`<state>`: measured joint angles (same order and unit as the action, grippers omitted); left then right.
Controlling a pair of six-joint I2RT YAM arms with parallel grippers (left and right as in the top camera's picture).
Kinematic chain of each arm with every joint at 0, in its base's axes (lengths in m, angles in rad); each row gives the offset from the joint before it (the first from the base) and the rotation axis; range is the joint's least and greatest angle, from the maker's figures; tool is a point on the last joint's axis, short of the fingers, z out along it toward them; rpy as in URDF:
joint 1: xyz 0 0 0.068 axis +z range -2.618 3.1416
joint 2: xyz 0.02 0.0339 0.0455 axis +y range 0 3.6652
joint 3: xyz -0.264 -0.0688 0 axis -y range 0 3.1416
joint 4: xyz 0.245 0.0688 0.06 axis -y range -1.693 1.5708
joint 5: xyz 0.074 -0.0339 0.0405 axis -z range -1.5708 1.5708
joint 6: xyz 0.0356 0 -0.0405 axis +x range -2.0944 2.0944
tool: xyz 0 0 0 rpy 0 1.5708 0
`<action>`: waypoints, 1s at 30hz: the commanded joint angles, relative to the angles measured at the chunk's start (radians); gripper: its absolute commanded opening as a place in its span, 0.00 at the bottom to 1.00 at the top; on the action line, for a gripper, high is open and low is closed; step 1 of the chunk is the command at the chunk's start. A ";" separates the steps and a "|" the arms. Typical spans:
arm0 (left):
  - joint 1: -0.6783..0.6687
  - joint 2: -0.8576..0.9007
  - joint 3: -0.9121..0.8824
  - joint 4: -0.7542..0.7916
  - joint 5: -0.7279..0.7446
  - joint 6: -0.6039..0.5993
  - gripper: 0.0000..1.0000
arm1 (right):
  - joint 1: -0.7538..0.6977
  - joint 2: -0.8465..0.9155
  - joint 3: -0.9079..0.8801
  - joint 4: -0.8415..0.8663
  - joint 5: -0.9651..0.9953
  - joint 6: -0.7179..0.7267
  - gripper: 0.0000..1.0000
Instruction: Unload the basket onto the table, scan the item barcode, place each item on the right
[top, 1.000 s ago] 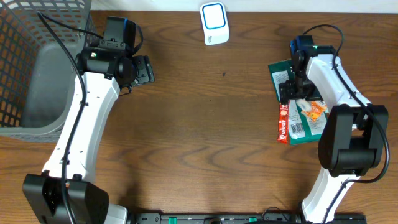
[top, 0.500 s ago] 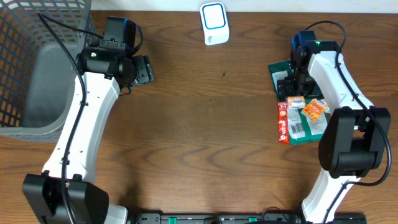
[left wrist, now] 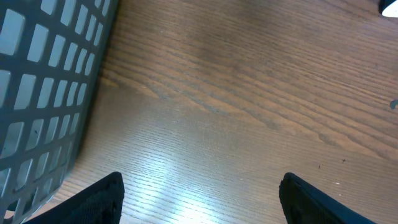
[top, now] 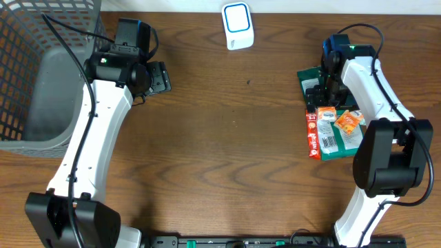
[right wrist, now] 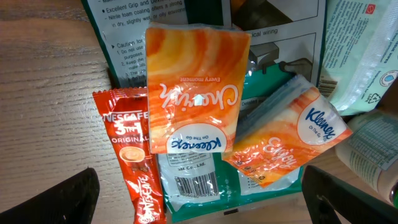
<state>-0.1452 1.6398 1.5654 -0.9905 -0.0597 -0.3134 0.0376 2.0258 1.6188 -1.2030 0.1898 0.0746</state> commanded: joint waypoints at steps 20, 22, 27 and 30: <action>0.003 -0.026 0.000 -0.003 -0.020 0.005 0.80 | 0.008 -0.021 0.014 0.009 -0.010 0.006 0.99; 0.003 -0.026 0.000 -0.003 -0.020 0.005 0.80 | 0.008 -0.037 0.014 0.010 -0.010 0.006 0.99; 0.003 -0.026 0.000 -0.003 -0.020 0.005 0.81 | 0.010 -0.121 0.014 0.010 -0.012 0.006 0.99; 0.003 -0.026 0.000 -0.003 -0.020 0.005 0.81 | 0.010 -0.200 0.014 0.010 -0.011 0.006 0.99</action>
<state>-0.1452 1.6398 1.5654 -0.9905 -0.0597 -0.3138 0.0376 1.9335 1.6188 -1.1919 0.1783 0.0746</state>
